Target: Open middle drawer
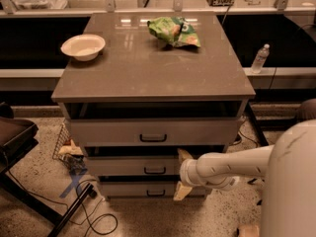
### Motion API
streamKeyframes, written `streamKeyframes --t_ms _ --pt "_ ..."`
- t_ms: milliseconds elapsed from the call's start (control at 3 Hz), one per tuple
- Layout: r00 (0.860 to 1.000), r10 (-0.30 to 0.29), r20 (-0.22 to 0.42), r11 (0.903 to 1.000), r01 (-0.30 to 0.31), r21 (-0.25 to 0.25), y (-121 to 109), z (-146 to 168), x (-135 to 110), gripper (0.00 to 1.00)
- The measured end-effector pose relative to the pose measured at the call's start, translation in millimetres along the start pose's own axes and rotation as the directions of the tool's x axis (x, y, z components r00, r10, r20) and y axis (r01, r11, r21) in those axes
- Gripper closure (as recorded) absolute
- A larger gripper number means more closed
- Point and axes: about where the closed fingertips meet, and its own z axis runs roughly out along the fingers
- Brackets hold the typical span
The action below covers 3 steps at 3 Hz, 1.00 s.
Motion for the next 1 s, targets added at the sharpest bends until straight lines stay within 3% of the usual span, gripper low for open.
streamKeyframes --t_ms 333,1000 --pt "1.0 -0.005 -0.013 0.9994 0.004 -0.035 -3.0 18.4 2.5 0.1" --pt "0.998 -0.015 -0.065 0.9984 0.012 -0.056 -1.2 34.8 7.5 0.57"
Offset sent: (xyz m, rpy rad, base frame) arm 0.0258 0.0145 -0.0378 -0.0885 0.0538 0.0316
